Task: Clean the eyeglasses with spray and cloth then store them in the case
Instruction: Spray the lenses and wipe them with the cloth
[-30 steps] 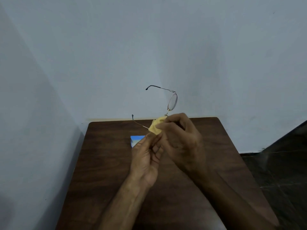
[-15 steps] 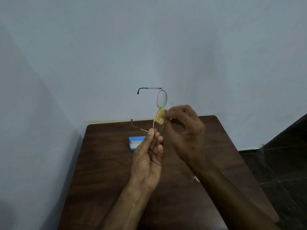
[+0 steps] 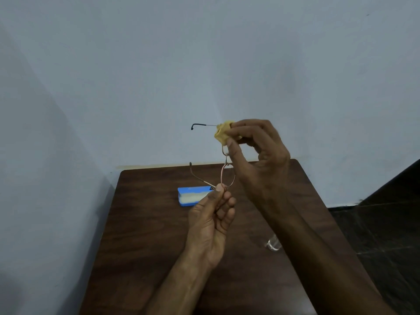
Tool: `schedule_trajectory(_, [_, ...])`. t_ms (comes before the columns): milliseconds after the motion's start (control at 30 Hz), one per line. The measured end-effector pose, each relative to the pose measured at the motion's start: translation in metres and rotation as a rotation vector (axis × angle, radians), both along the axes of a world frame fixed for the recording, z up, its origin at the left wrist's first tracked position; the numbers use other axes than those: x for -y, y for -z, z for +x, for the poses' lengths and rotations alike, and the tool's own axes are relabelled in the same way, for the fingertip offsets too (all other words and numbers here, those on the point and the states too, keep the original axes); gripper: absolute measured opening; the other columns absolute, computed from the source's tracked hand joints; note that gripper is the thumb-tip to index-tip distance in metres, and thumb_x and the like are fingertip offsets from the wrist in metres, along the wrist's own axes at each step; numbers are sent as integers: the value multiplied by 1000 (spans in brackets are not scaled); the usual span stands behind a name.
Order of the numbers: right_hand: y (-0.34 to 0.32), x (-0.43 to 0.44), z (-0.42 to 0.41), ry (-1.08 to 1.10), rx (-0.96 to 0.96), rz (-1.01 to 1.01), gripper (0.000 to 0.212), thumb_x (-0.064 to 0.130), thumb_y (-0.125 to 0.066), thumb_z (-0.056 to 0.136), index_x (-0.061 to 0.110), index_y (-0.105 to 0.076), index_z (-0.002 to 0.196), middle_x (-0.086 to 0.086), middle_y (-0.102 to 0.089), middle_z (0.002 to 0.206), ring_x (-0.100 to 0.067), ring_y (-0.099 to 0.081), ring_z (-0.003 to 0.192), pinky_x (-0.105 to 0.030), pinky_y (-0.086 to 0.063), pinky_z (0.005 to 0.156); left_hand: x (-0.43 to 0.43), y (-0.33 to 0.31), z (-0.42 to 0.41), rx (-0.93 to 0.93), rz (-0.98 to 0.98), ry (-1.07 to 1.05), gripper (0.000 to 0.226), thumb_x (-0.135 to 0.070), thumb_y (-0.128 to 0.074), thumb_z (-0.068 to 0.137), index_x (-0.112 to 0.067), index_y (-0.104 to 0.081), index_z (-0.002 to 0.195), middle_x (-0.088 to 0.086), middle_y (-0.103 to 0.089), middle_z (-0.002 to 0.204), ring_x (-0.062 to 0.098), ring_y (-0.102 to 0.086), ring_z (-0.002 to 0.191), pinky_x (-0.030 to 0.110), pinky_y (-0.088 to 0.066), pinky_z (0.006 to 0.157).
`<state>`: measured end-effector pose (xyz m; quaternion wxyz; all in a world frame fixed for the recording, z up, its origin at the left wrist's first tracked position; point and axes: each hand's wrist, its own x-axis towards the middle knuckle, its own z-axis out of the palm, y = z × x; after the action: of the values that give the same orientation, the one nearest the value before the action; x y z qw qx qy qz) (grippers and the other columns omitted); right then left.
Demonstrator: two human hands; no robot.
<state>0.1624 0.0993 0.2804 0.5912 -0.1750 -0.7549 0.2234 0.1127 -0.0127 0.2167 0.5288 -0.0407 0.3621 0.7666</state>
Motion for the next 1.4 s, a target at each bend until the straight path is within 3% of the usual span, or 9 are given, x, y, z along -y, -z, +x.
schedule_trajectory(300, [26, 8, 8, 0, 67, -31, 14, -6, -78, 84, 4, -75, 92, -4, -68, 100, -15, -68, 99, -24, -55, 81, 1, 3, -5, -51, 30, 9, 13, -22, -82, 75, -12, -86, 84, 4, -78, 77, 9, -77, 64, 19, -60, 51])
schedule_trajectory(567, [1, -12, 2, -13, -24, -182, 7, 1, -74, 92, 4, -72, 97, -5, -67, 103, -15, -69, 97, -27, -60, 82, 0, 8, -8, -136, 49, 12, 12, -24, -82, 76, -14, -85, 82, 6, -77, 79, 10, -77, 65, 20, -61, 53])
schedule_trajectory(900, [54, 12, 20, -106, 92, -180, 21, -11, -73, 83, 7, -70, 94, 0, -65, 101, -22, -69, 95, -36, -60, 76, 1, 15, -19, -257, 35, -42, 26, -34, -88, 65, -15, -85, 83, 5, -78, 79, 10, -77, 66, 20, -60, 54])
schedule_trajectory(1200, [57, 29, 16, -122, 153, -12, 9, 0, -76, 84, 4, -72, 91, -2, -63, 101, -20, -67, 96, -34, -58, 74, -3, 14, -25, -409, 51, -157, 15, -16, -71, 93, -4, -79, 99, 2, -75, 73, 4, -69, 56, 17, -54, 48])
schedule_trajectory(1267, [60, 26, 14, -120, 132, -82, 14, -6, -76, 83, 4, -70, 90, -2, -63, 98, -21, -67, 92, -37, -59, 73, -2, 13, -27, -469, 51, -173, 17, -21, -74, 90, -5, -78, 94, 4, -75, 76, 7, -71, 60, 19, -57, 50])
schedule_trajectory(1400, [55, 13, 7, -160, -15, -452, 17, -8, -76, 87, 4, -68, 96, -10, -69, 96, -26, -71, 89, -40, -61, 79, 0, 8, -27, -567, 24, -183, 18, -36, -82, 77, -18, -82, 80, 7, -75, 76, 14, -75, 66, 23, -58, 51])
